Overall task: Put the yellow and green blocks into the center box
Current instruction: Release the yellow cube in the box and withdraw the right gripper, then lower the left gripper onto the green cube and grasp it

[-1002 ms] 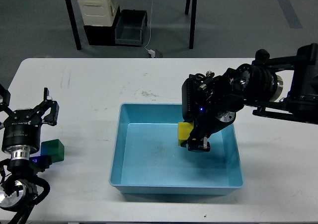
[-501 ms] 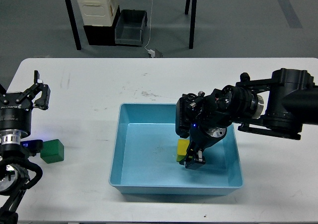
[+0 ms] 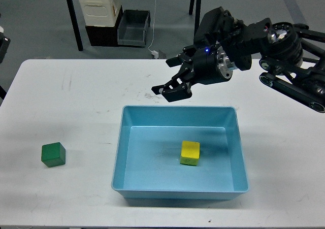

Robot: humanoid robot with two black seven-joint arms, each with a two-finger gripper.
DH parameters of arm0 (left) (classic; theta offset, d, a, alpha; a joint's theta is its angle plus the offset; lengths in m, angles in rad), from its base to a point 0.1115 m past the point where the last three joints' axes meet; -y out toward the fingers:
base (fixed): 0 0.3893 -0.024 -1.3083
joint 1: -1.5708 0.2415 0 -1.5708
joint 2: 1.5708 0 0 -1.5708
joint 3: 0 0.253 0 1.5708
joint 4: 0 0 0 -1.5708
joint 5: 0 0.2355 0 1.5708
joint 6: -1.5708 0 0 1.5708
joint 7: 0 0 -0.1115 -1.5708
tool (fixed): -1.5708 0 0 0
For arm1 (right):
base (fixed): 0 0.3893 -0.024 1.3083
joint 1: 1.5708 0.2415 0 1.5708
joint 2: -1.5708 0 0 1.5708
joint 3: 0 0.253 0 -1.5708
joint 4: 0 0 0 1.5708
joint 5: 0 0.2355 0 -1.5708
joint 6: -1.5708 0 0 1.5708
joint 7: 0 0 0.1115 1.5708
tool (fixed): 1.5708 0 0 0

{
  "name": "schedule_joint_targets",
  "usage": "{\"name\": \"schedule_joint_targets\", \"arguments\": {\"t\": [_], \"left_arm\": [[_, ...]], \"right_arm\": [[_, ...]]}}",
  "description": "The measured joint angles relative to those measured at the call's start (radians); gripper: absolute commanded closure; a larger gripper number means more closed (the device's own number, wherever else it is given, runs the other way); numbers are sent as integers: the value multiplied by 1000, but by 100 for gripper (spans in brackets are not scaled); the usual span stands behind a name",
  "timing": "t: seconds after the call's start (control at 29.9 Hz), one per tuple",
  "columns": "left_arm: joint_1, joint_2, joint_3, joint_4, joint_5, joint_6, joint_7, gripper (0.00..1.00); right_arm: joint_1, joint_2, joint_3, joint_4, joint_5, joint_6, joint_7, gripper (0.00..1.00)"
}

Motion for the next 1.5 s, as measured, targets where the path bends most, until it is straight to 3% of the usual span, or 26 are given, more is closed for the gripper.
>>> {"name": "schedule_joint_targets", "arguments": {"t": [0.23,0.47,0.74,1.14,1.37,1.5], "left_arm": [[-146,57,-7,31,528,-4,-105,0],[-183,42,3,47,784,-3,-114,0],[-214,118,66,35,961,-79,-114,0],[-380,392,521,-140,1470,-82,-114,0],[-548,415,878,-203,1680,-82,-114,0],[-586,406,1007,-196,1811,-82,-114,0]], "right_arm": [[-350,49,366,175,4,-64,-12,4],[-722,150,726,379,134,-94,-147,4],[-975,158,996,429,566,-99,-167,3],[-1305,164,1236,432,771,-93,-138,0],[-1396,139,1314,425,870,-93,-135,0],[-1421,138,1332,424,875,-96,-135,0]]}}
